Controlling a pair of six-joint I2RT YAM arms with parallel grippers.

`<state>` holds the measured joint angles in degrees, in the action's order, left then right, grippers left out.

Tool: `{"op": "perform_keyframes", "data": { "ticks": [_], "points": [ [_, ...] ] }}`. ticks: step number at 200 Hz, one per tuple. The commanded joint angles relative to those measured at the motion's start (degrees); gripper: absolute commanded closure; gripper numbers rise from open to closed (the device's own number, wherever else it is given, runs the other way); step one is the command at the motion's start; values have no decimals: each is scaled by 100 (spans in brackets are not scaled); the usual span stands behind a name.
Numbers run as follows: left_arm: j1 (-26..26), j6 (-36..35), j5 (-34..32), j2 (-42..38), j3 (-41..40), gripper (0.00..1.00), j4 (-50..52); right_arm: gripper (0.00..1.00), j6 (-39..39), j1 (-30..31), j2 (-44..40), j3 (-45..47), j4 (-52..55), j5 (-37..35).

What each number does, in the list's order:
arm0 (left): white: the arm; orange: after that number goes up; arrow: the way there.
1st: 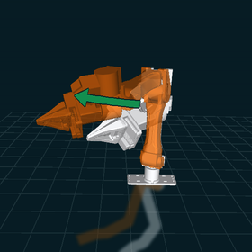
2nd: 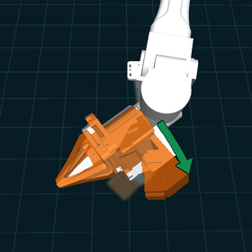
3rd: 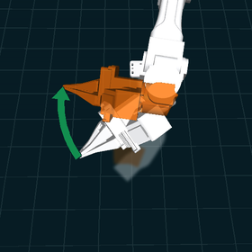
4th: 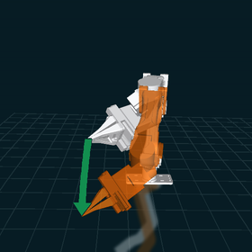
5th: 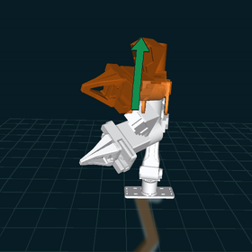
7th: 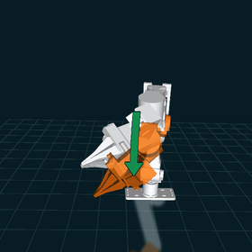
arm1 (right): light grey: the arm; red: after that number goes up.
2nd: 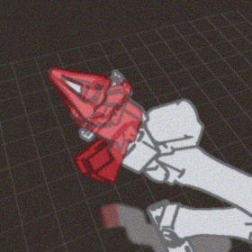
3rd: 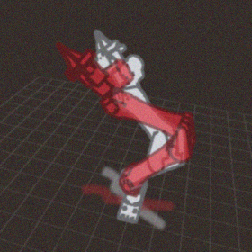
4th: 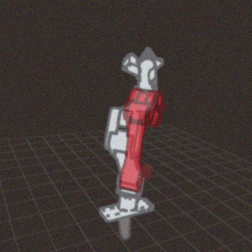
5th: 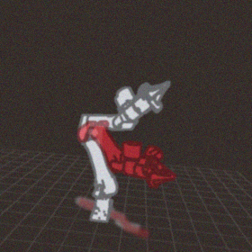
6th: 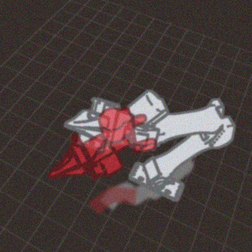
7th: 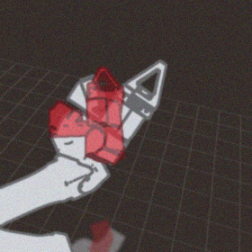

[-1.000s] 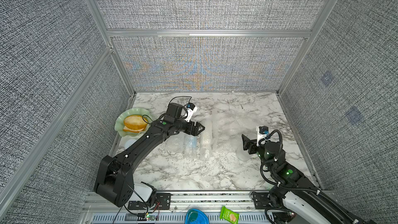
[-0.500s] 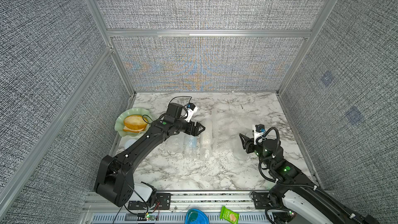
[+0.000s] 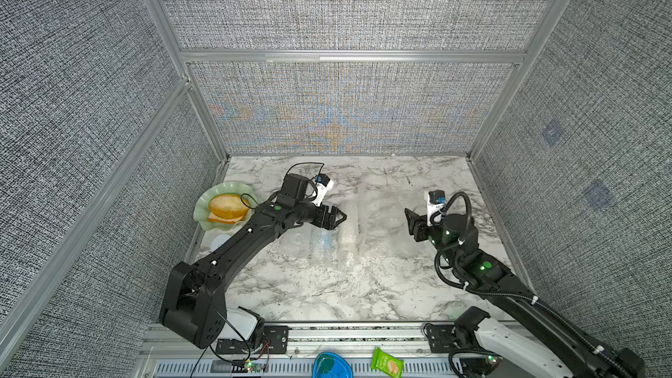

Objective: Unwrap the vase from the bubble wrap
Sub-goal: Pick up the vase from the center of the board, then place the vase at the center of the board.

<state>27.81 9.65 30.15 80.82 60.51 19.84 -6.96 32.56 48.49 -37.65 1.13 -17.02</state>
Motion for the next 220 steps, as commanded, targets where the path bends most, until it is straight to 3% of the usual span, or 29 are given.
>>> {"op": "perform_keyframes", "data": {
  "ticks": [1,66,117,184,220],
  "points": [
    [-4,-16,61,22,22,11,-10,48,80,-58,203,-317,-219,-62],
    [-6,0,105,3,5,11,-11,48,15,-605,1200,-1327,5,210],
    [-4,33,186,6,-13,11,-50,48,-146,-1447,2039,-2217,-64,485],
    [-11,25,174,38,14,11,-63,48,-155,-2455,3691,-3256,-677,788],
    [-38,13,28,-1,32,11,-63,48,-30,-2580,4813,-4069,-1004,879]
  ]
}}
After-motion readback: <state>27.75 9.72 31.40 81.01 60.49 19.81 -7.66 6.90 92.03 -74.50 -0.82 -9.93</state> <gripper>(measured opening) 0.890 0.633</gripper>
